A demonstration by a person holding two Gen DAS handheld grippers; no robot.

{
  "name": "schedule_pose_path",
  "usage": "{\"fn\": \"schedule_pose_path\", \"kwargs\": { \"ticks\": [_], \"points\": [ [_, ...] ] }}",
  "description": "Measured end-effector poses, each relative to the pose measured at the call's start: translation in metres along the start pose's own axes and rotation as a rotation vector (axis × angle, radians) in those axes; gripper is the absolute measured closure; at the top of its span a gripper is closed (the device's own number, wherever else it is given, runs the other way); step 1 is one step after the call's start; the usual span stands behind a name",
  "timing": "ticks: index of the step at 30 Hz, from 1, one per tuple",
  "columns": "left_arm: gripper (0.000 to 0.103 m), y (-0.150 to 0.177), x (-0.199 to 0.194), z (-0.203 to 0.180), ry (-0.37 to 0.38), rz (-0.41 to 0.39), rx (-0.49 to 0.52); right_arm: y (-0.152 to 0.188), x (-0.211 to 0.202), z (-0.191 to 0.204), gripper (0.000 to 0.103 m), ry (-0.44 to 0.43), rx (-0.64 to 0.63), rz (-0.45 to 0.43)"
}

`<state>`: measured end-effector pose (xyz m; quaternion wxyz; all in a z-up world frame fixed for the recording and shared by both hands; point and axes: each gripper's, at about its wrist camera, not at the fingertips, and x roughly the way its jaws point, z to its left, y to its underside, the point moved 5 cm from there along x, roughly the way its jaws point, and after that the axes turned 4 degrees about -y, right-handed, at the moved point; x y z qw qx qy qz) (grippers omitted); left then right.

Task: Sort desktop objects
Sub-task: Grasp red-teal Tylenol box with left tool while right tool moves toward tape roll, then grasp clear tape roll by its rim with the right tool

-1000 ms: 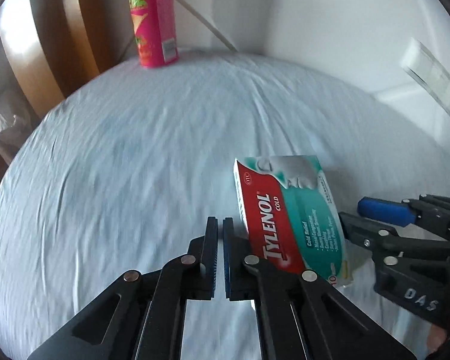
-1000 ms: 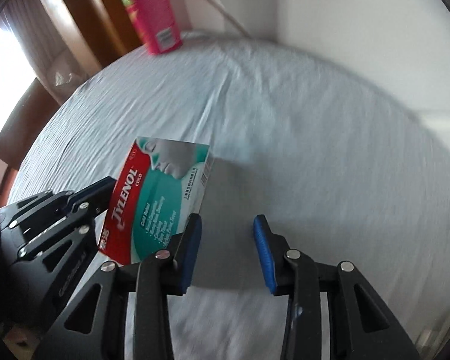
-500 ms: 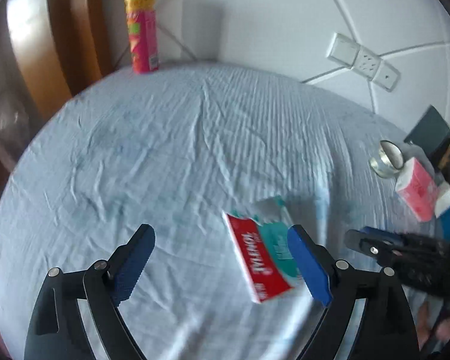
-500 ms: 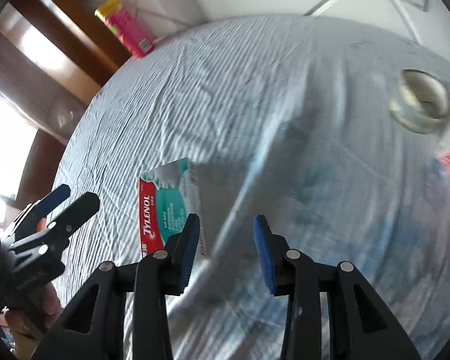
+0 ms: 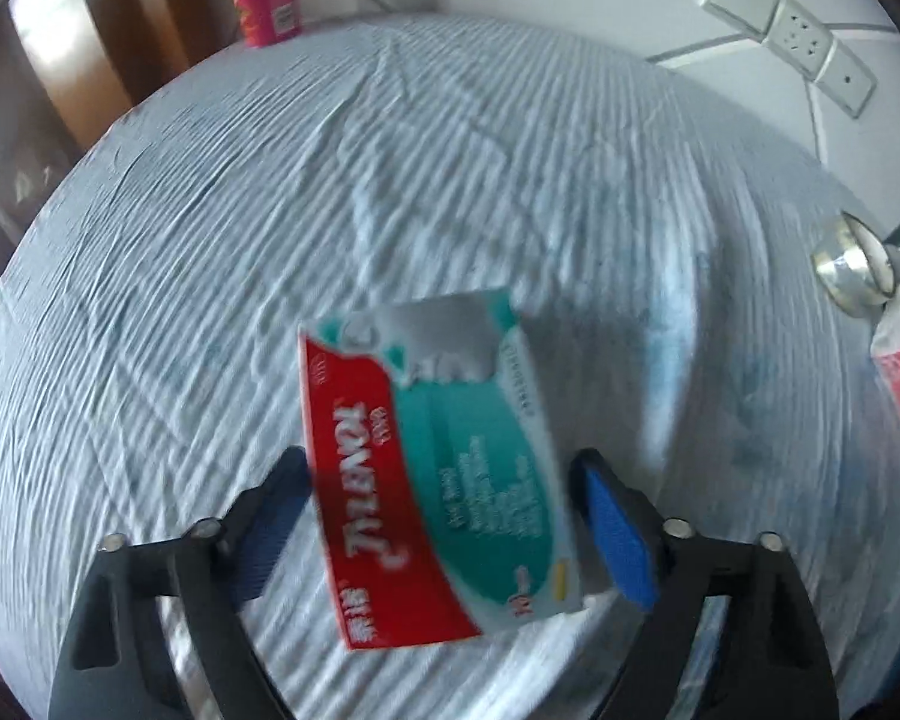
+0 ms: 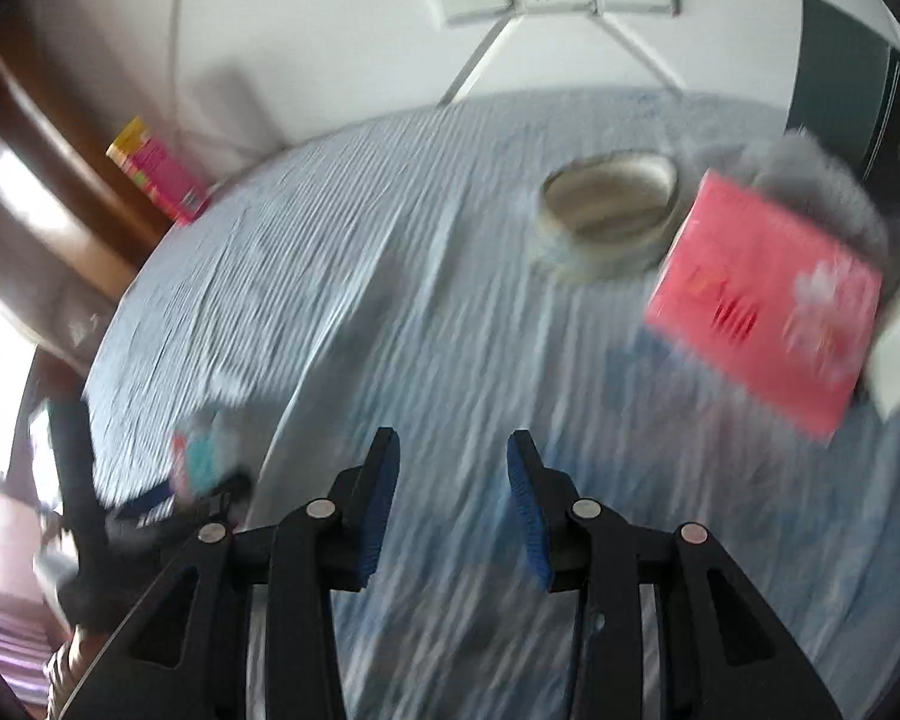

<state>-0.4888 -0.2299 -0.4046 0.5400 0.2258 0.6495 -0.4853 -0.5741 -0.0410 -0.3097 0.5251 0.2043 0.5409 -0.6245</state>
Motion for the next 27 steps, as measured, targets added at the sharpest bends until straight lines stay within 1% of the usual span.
{"fn": "schedule_pose_path", "kwargs": {
  "ticks": [1, 4, 7, 12, 20, 23, 27],
  "points": [
    [0.031, -0.003, -0.002, -0.003, 0.006, -0.013, 0.012, -0.011, 0.004, -0.004, 0.066, 0.012, -0.001, -0.017],
    [0.030, -0.008, -0.002, -0.009, 0.019, -0.027, 0.036, -0.041, 0.021, -0.011, 0.066, 0.028, -0.014, -0.062],
    [0.030, -0.012, -0.002, -0.009, 0.025, -0.032, 0.039, -0.068, 0.041, -0.009, 0.066, 0.070, -0.070, -0.069],
    [0.030, -0.014, -0.003, -0.009, 0.032, -0.026, 0.051, -0.094, 0.080, -0.013, 0.065, 0.143, -0.125, -0.053],
    [0.030, -0.005, -0.004, -0.005, 0.060, -0.008, 0.057, -0.008, 0.073, 0.015, 0.065, -0.017, -0.239, 0.186],
    [0.030, 0.003, -0.008, -0.006, 0.080, 0.001, 0.072, 0.024, 0.069, 0.025, 0.065, -0.078, -0.282, 0.276],
    [0.030, 0.027, -0.018, -0.014, 0.100, 0.016, 0.087, 0.068, 0.063, 0.039, 0.065, -0.159, -0.338, 0.396]
  ]
}}
